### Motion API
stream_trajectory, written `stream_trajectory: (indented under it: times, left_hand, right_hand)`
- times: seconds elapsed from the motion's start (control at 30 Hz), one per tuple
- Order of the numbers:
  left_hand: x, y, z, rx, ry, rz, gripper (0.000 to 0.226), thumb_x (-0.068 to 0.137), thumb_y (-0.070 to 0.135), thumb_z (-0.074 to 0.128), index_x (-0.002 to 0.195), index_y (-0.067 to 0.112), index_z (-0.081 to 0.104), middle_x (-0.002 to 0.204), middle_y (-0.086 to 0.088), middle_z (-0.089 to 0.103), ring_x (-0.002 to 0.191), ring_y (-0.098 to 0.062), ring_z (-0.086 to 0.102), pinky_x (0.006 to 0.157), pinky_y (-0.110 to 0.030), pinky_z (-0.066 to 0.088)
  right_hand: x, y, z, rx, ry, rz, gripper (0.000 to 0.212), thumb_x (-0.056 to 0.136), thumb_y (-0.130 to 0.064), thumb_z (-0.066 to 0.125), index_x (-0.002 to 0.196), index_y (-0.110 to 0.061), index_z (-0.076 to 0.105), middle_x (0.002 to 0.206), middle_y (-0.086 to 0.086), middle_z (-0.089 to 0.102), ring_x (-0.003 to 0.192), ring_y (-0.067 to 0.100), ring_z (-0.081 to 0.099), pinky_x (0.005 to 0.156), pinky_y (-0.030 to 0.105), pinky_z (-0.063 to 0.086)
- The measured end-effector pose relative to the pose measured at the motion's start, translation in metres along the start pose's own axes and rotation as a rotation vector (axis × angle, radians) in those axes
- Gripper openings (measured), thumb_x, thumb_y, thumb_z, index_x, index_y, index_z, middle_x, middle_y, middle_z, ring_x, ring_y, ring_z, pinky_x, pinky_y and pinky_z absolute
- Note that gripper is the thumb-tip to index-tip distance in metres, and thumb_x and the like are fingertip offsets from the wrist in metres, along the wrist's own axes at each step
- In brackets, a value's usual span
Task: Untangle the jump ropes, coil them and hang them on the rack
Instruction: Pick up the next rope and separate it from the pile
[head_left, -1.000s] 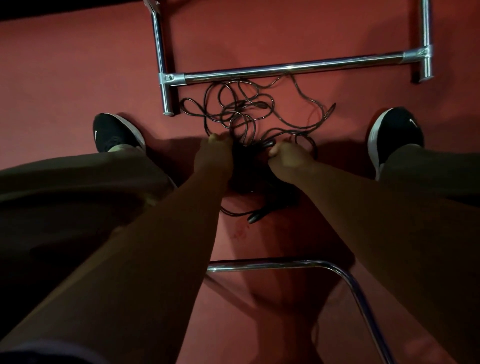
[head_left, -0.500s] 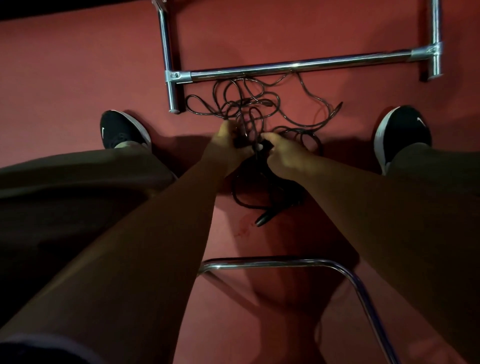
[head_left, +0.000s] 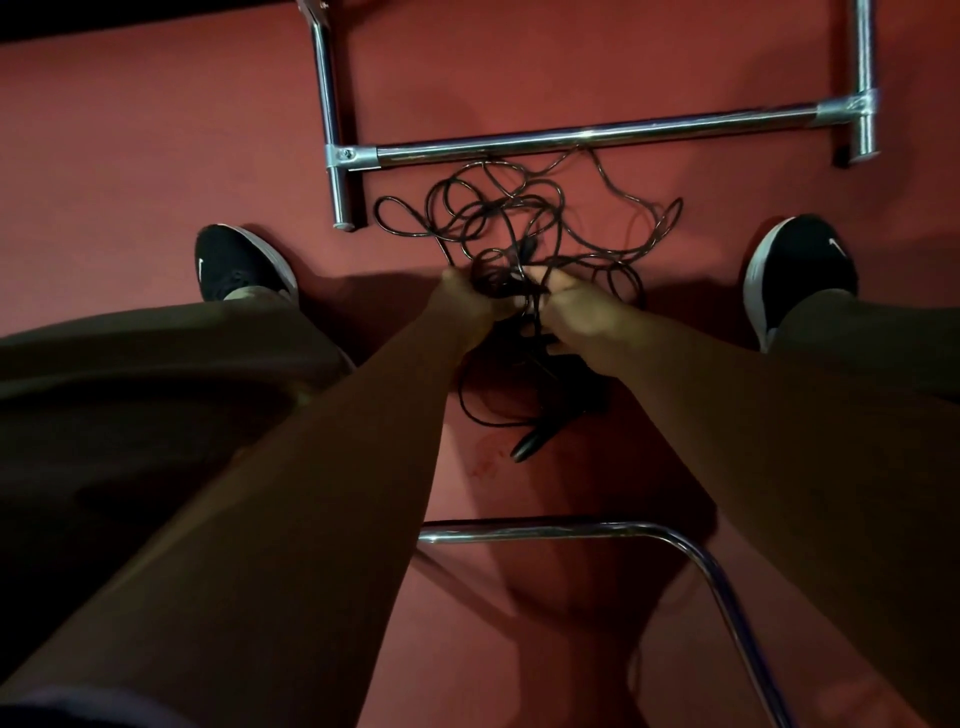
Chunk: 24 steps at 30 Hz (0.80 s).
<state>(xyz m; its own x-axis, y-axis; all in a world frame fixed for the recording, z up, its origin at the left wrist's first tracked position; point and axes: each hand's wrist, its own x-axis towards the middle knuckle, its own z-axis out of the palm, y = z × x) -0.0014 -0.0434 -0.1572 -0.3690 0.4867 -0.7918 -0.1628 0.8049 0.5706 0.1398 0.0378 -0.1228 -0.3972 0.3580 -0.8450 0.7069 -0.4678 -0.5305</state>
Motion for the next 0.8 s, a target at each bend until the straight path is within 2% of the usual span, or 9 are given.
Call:
stream_trajectory:
  times: [0.07,0.17,0.3,0.4,0.5,0.57,0.63,0.7,0.8]
  left_hand:
    - [0.004,-0.008,-0.004,0.065,0.081,0.014,0.074,0.053,0.044,0.1,0.116,0.018,0.071,0.104,-0.002,0.079,0.096,-0.019,0.077,0.087,-0.042,0.064]
    - [0.0,0.0,-0.007,0.192,0.144,0.084,0.089,0.046,0.058,0.094,0.122,0.021,0.067,0.109,0.002,0.078,0.102,-0.019,0.075,0.092,-0.039,0.061]
    - [-0.021,0.028,-0.012,0.492,0.143,0.278,0.078,0.081,0.036,0.089,0.146,0.016,0.052,0.113,-0.002,0.07,0.102,-0.018,0.064,0.077,-0.019,0.04]
    - [-0.032,0.046,-0.015,0.556,0.128,0.388,0.052,0.086,0.022,0.08,0.133,0.021,0.059,0.104,-0.003,0.072,0.097,-0.025,0.07,0.074,-0.027,0.048]
    - [-0.048,0.066,-0.024,0.49,0.143,0.438,0.031,0.087,0.023,0.079,0.114,0.025,0.064,0.098,-0.001,0.075,0.083,-0.023,0.073,0.079,-0.037,0.059]
    - [-0.06,0.083,-0.032,0.446,0.169,0.467,0.025,0.088,0.031,0.081,0.107,0.025,0.065,0.089,0.006,0.073,0.077,-0.015,0.07,0.077,-0.03,0.058]
    - [-0.078,0.105,-0.038,0.378,0.127,0.505,0.024,0.09,0.032,0.082,0.105,0.02,0.069,0.083,0.008,0.071,0.071,-0.008,0.065,0.073,-0.025,0.054]
    - [-0.099,0.13,-0.043,0.315,0.05,0.536,0.022,0.091,0.023,0.083,0.105,0.011,0.071,0.079,0.002,0.069,0.061,-0.004,0.06,0.065,-0.021,0.051]
    - [-0.132,0.168,-0.048,0.343,0.019,0.589,0.029,0.09,0.023,0.084,0.11,0.006,0.071,0.079,0.002,0.065,0.061,-0.004,0.057,0.06,-0.013,0.046]
  right_hand:
    - [-0.002,-0.006,0.001,0.047,-0.033,0.015,0.049,0.092,-0.021,0.066,0.136,-0.042,0.063,0.126,0.006,0.076,0.1,0.017,0.066,0.086,0.039,0.051]
    - [0.0,-0.017,0.002,0.075,-0.025,0.084,0.073,0.088,0.007,0.042,0.142,-0.039,0.061,0.129,0.009,0.074,0.097,0.02,0.066,0.086,0.039,0.049]
    - [-0.007,-0.03,0.003,0.033,-0.003,0.091,0.021,0.101,-0.015,0.047,0.104,-0.028,0.063,0.091,-0.002,0.066,0.082,0.022,0.065,0.079,0.04,0.044]
    - [-0.013,-0.038,0.002,-0.014,0.12,0.067,0.021,0.11,-0.03,0.051,0.092,-0.022,0.057,0.084,0.001,0.061,0.067,0.02,0.059,0.063,0.032,0.045]
    - [-0.027,-0.045,-0.008,-0.222,0.164,0.068,0.024,0.111,-0.018,0.043,0.12,-0.009,0.063,0.113,0.014,0.068,0.094,0.032,0.069,0.077,0.038,0.052]
    - [-0.038,-0.059,-0.017,-0.406,0.261,0.082,0.042,0.099,-0.021,0.05,0.138,-0.008,0.06,0.135,0.018,0.066,0.119,0.036,0.066,0.093,0.036,0.053]
    - [-0.056,-0.069,-0.025,-0.386,0.343,-0.006,0.057,0.088,-0.025,0.059,0.144,-0.028,0.058,0.136,0.01,0.062,0.121,0.03,0.063,0.104,0.036,0.052]
    - [-0.077,-0.08,-0.025,-0.337,0.283,-0.189,0.059,0.087,-0.016,0.063,0.139,-0.044,0.06,0.127,-0.001,0.064,0.114,0.025,0.065,0.098,0.037,0.054]
    - [-0.109,-0.109,-0.024,-0.315,0.233,-0.365,0.023,0.089,-0.023,0.071,0.11,-0.032,0.074,0.106,-0.004,0.077,0.102,0.022,0.072,0.09,0.039,0.056]
